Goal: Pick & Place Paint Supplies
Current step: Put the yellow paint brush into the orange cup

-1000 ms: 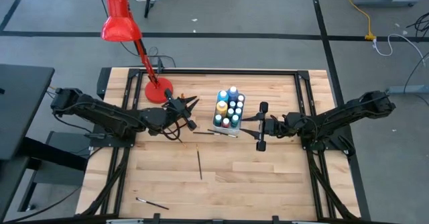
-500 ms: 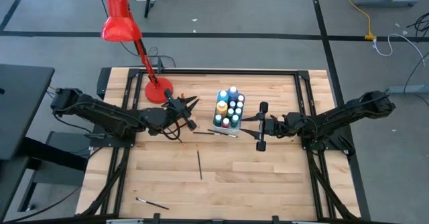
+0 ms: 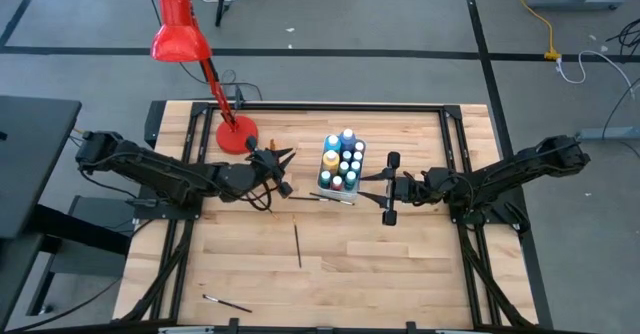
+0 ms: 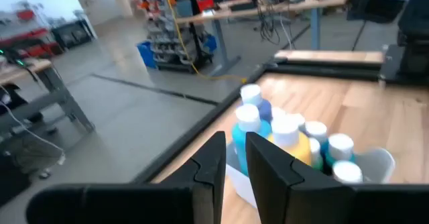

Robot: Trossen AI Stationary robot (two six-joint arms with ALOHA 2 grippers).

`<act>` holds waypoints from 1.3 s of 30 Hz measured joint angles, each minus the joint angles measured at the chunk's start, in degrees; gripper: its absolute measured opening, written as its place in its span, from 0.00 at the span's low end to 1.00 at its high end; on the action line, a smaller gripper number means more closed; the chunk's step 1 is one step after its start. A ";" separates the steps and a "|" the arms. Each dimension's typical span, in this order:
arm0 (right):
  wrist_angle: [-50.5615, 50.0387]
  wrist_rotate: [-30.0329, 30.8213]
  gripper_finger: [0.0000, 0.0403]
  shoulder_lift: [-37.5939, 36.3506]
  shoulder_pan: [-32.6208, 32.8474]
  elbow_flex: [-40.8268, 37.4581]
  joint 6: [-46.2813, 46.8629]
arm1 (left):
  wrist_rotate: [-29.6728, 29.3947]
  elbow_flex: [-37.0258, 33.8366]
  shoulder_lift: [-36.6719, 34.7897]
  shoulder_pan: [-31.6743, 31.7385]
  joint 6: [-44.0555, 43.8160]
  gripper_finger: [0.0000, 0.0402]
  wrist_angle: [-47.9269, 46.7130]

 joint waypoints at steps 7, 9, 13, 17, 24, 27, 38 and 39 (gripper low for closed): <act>0.01 0.02 0.41 0.00 0.00 0.00 -0.01 | 9.13 -0.04 0.00 -0.01 -5.21 0.17 -2.42; 0.00 0.02 0.41 0.00 0.00 0.00 0.00 | 10.00 -0.04 0.00 -0.02 -6.35 0.17 -2.44; 0.01 0.01 0.41 0.00 0.00 0.00 0.00 | 10.23 -0.04 0.00 0.00 -7.96 0.17 -2.53; 0.02 -0.01 0.41 0.00 0.00 0.00 -0.02 | 10.40 -0.04 0.00 0.00 -10.93 0.17 -2.55; 0.00 -0.01 0.41 0.00 0.00 0.00 0.00 | 24.73 -0.04 0.00 0.00 -14.16 0.17 -3.17; 0.02 0.02 0.41 0.00 0.00 0.00 0.00 | 30.50 -0.04 0.00 -0.21 -14.69 0.17 -4.86; 0.01 -0.01 0.41 0.00 0.00 0.00 0.00 | 31.69 -0.04 0.00 -5.07 -28.31 0.17 -17.70; 0.01 0.00 0.41 0.00 0.00 0.00 0.00 | 31.70 -0.04 0.00 -5.85 -29.08 0.17 -18.46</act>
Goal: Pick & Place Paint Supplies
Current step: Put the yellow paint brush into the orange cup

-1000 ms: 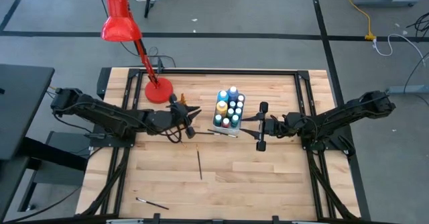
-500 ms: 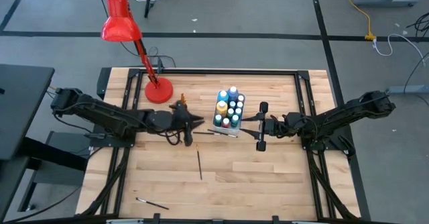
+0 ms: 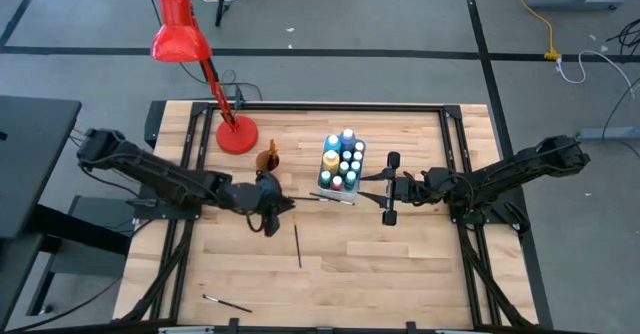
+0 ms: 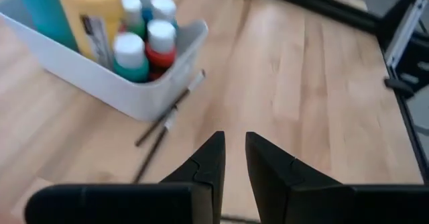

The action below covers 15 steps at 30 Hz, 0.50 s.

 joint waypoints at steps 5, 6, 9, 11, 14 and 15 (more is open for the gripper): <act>-0.01 0.00 0.41 0.00 0.00 0.01 0.00 | -0.01 0.00 0.00 -3.73 -2.69 0.17 -1.06; -0.01 0.00 0.41 0.00 0.00 0.02 0.00 | -0.02 0.00 0.00 -4.42 -2.92 0.17 -1.18; -0.01 0.00 0.41 0.00 0.00 0.02 0.00 | -0.03 0.00 0.00 -6.26 -3.01 0.17 -2.39; 0.01 0.00 0.41 0.00 0.00 0.02 0.00 | -0.07 0.00 0.00 -7.28 -3.05 0.17 -3.05; 0.01 0.00 0.41 0.00 0.00 0.00 0.00 | -0.51 0.00 0.00 -8.40 -3.08 0.17 -3.53; -0.01 0.00 0.41 0.00 0.00 0.01 0.00 | -0.81 0.00 0.00 -8.64 -3.20 0.17 -3.50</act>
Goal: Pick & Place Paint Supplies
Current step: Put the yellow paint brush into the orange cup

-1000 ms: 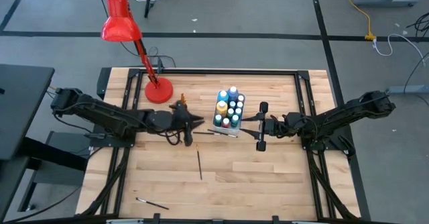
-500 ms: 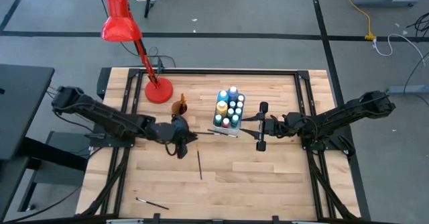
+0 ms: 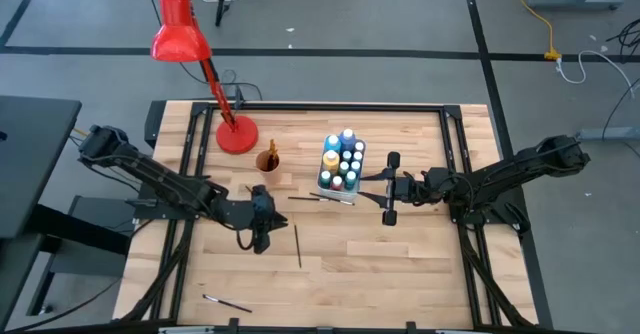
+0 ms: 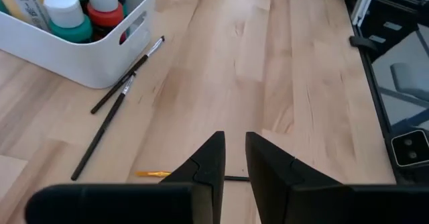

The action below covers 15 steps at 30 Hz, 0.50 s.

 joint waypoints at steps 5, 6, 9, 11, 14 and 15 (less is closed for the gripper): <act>0.01 0.01 0.41 0.00 0.00 0.01 0.00 | -0.29 0.00 0.00 -0.44 -2.53 0.17 0.00; 0.00 0.00 0.41 0.00 0.00 0.00 0.00 | -0.31 0.00 0.00 -0.44 -2.68 0.17 0.00; 0.02 0.02 0.41 0.00 0.00 0.01 0.00 | -0.76 0.00 0.00 -0.44 -3.05 0.17 0.02; 0.01 0.01 0.41 0.00 0.00 0.01 0.00 | -1.26 0.00 0.00 -0.44 -3.06 0.17 0.04; 0.00 0.01 0.41 0.00 0.00 0.01 0.00 | -2.13 0.00 0.00 -0.40 -2.45 0.17 0.04; 0.01 0.02 0.41 0.00 0.00 0.00 0.00 | -2.25 0.00 0.01 -0.39 -2.43 0.17 0.04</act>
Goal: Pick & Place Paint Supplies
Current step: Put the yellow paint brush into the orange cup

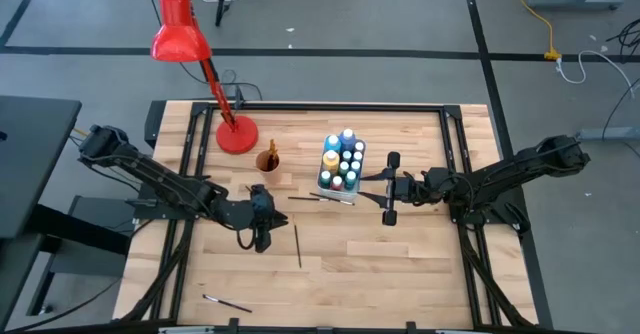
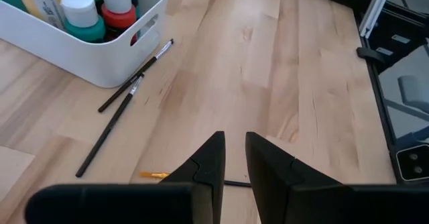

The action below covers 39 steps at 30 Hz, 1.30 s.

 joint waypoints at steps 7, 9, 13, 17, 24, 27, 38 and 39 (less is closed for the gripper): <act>0.00 -0.02 0.41 0.00 0.00 -0.01 0.00 | 0.69 0.00 -0.01 0.00 0.36 0.17 -1.24; -0.01 -0.02 0.41 0.00 0.00 0.01 0.00 | 1.50 0.00 0.00 0.00 2.84 0.17 -3.98; 0.01 0.00 0.41 0.00 0.00 0.00 0.00 | 1.25 0.00 0.07 -0.02 6.27 0.17 -10.99; -0.01 -0.02 0.41 0.00 0.00 0.01 0.00 | 0.30 -0.09 0.77 0.17 6.07 0.17 -17.33; 0.00 -0.01 0.41 -0.02 0.00 0.01 0.00 | 1.15 -2.65 0.74 0.17 10.86 0.27 -17.65; 0.02 -0.01 0.41 -0.02 0.00 0.01 0.00 | 2.44 -5.14 2.17 1.17 13.53 0.35 -14.10; -0.28 0.00 0.41 -0.02 0.00 0.03 0.00 | 5.67 -7.26 12.61 6.79 19.57 0.44 -6.03; -0.28 0.00 0.41 -0.02 0.00 0.03 0.00 | 6.23 -7.26 13.61 7.32 19.41 0.44 -5.85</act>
